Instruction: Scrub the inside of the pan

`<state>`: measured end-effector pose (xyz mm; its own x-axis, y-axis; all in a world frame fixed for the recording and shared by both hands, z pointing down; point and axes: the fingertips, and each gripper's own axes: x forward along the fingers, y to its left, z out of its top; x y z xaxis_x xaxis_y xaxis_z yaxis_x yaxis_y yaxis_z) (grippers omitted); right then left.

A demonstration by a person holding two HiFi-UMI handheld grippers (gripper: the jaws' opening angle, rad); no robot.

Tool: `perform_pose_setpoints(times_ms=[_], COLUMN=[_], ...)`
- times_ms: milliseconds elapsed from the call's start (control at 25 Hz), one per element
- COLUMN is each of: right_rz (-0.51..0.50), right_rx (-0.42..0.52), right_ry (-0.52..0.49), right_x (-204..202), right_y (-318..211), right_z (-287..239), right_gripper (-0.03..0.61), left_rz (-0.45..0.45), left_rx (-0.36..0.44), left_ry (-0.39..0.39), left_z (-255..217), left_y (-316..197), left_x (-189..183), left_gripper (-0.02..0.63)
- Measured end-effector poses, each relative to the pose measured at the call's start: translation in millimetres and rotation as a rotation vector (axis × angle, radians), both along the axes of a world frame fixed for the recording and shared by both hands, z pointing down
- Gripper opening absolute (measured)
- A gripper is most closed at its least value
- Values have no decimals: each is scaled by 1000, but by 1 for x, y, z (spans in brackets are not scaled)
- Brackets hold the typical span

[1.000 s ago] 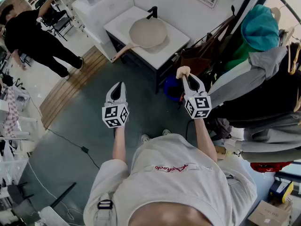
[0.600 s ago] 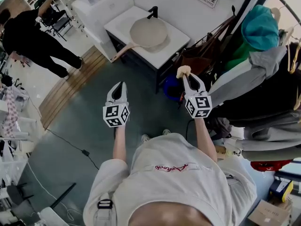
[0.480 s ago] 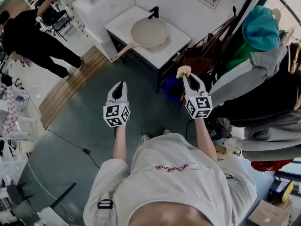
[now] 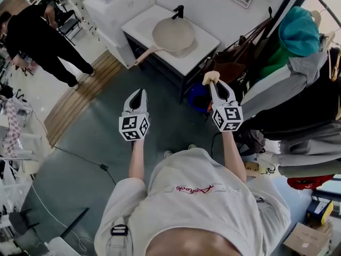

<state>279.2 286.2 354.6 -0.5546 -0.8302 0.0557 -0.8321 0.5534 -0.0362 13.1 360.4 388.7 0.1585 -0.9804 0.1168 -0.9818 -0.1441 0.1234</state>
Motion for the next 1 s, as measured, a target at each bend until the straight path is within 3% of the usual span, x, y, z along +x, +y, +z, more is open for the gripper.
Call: perform_pose_setpoints(times_ms=[320, 1000], right_rz=[5, 6], right_rx=[4, 2], right_ry=[18, 46], right_x=[-29, -47], right_y=[19, 30], right_z=[3, 9], right_gripper=[63, 63], left_rz=[25, 58], left_rx=[2, -2], left_ry=[10, 28], left_z=[5, 17], left_y=[9, 11], left_x=[-25, -34], left_gripper=[0, 0])
